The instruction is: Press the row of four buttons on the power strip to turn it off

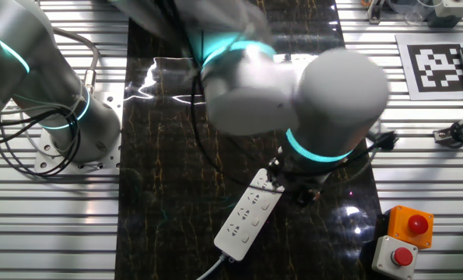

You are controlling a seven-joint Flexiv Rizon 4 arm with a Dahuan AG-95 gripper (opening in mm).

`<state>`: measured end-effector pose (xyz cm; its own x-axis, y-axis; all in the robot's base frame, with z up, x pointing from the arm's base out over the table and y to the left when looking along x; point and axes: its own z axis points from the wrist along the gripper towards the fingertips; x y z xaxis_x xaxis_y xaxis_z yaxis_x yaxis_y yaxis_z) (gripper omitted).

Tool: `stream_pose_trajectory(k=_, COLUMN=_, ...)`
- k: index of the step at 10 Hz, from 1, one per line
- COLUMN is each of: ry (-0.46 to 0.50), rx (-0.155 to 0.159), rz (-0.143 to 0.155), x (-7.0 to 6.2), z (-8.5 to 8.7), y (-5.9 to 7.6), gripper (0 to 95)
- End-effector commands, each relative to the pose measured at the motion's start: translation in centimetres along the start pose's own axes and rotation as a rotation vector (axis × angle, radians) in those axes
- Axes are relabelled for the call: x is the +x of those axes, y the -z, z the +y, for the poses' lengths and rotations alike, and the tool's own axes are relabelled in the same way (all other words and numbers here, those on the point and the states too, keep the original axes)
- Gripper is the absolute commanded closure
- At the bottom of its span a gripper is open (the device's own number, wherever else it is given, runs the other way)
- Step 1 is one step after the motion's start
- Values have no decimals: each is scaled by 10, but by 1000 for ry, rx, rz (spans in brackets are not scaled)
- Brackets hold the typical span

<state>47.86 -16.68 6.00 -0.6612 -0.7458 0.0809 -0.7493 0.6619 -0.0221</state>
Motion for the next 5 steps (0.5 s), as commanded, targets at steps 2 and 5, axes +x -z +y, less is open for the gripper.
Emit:
stream_pose_trajectory(k=2, ry=-191, rx=1, rz=-2, x=-3, z=9, y=14, gripper=760)
stream_pose_trajectory(k=5, ry=-468, rx=-38, rz=-23, x=-17, z=32, y=33, gripper=950)
